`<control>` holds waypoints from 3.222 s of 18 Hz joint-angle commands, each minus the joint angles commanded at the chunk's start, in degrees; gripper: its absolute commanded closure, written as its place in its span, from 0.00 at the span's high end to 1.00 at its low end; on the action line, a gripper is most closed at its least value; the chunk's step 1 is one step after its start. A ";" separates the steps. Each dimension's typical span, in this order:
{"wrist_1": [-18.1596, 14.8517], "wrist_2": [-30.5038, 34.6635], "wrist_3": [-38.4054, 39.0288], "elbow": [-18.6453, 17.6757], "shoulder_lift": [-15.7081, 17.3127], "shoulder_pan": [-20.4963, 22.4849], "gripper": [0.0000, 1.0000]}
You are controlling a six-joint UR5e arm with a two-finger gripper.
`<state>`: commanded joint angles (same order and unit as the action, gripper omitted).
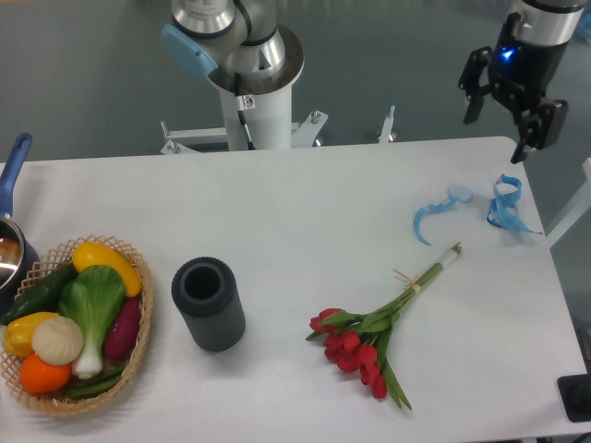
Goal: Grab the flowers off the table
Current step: 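Move the open gripper down toward the tied stems of the red tulips, then lower the gripper onto the tulip stems below the blooms and close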
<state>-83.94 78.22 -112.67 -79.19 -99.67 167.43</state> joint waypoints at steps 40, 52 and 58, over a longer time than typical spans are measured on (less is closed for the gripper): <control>24.60 -2.81 32.69 -10.99 -20.29 -14.77 1.00; 29.62 -2.46 32.87 -11.16 -23.82 -14.94 1.00; 32.07 -2.20 33.92 -12.04 -24.52 -16.34 1.00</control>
<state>-51.87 76.03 -78.75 -91.23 -124.19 151.09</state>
